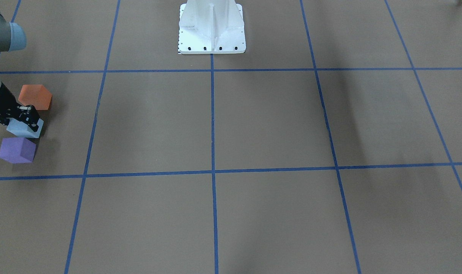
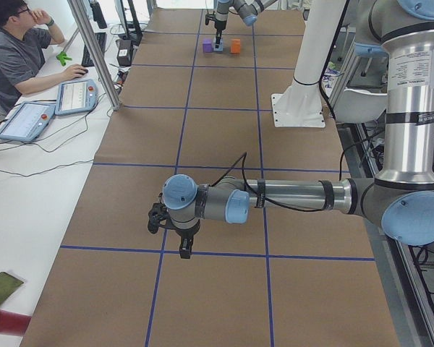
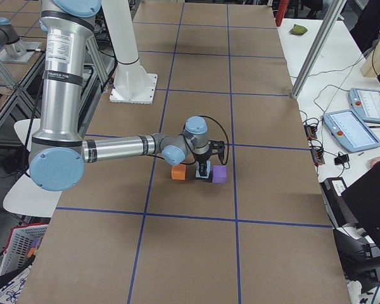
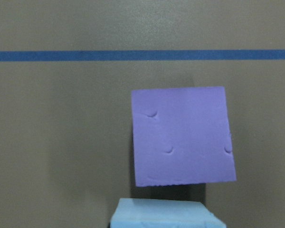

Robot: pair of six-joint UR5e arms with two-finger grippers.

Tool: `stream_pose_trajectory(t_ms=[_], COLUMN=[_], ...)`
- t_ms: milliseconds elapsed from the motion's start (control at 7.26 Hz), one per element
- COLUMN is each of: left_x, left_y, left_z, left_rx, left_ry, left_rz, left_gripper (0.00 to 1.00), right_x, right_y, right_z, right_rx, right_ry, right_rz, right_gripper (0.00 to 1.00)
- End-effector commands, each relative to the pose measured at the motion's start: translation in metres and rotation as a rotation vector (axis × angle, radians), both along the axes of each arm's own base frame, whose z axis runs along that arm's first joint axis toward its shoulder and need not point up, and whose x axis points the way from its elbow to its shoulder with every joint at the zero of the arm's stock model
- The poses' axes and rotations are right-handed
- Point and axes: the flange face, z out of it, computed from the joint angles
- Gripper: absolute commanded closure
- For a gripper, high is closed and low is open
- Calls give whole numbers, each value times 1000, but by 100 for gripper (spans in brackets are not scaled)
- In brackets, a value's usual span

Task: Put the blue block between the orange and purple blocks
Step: 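Lower the light-blue cube into the gap between purple and orange cubes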

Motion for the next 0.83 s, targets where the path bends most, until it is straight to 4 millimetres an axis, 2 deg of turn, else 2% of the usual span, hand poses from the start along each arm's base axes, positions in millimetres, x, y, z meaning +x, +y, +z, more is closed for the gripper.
stream_pose_trajectory(t_ms=[0,138,275,413,551,688], left_x=[0,0,0,0,0,0], left_y=[0,0,0,0,0,0], left_z=[0,0,-1,-1,-1,-1], left_rx=[1,1,2,2,2,2], left_ry=[0,0,0,0,0,0], left_rz=[0,0,0,0,0,0], left_gripper=[0,0,0,0,0,0], right_x=[-1,0,0,2,12,33], right_y=[6,6,6,5,6,0], right_z=[3,6,4,-6,-26,-52], right_rx=[18,28,34,48,58,26], right_ry=[-11,-21,-25,-38,-56,-44], right_rz=[-7,-6,-6,-2,5,33], right_gripper=[19,2,1,0,1,0])
